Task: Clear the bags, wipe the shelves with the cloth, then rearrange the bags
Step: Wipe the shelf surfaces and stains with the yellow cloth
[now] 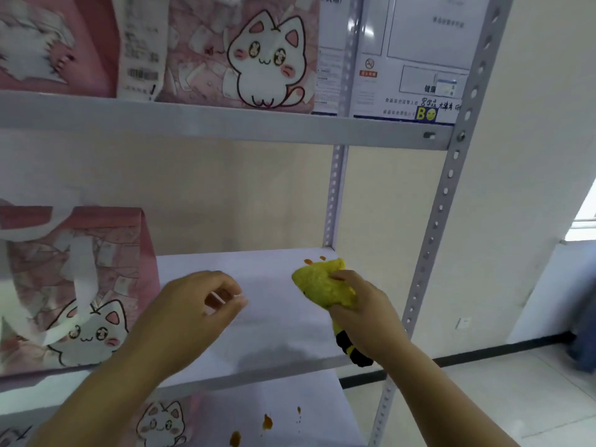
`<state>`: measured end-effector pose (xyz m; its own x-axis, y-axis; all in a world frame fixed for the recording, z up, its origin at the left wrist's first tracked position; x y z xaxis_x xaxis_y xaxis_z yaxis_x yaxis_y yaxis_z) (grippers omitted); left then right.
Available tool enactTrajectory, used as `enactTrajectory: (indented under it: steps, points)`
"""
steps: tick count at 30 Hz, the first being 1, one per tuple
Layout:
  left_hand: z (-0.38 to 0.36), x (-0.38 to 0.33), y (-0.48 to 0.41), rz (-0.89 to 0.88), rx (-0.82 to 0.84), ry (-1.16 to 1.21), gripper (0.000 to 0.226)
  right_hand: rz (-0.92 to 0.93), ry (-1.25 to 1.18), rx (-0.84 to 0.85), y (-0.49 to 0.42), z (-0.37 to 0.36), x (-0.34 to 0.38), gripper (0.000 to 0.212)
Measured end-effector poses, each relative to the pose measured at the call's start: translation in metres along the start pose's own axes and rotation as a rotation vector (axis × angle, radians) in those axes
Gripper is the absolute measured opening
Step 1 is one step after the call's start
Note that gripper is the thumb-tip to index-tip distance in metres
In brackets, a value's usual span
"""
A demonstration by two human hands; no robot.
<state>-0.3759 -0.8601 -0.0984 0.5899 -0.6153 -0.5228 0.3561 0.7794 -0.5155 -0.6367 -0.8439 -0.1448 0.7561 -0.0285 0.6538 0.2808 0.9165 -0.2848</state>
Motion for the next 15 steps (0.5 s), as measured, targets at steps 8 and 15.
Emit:
enactTrajectory:
  steps: [8,15]
  points:
    - [0.076,-0.074,-0.009,-0.269,-0.206,-0.064,0.008,0.355,-0.245,-0.217,0.036,0.098,0.101,0.040]
    - [0.125,-0.121,-0.020,-0.452,-0.345,-0.064,0.020,0.483,-0.337,-0.416,0.041,0.166,0.157,0.042]
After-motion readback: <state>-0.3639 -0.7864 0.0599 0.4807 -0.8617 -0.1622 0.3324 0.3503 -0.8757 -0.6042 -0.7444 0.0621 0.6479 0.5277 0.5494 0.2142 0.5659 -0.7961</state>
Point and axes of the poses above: each hand's wrist, its own y-axis away from the middle knuckle, its own z-axis out of the back of the hand, x = y × z, the point moved 5 cm from there along -y, towards the middle knuckle, and after that the axes turned 5 degrees about -z, right-handed, at the moved point
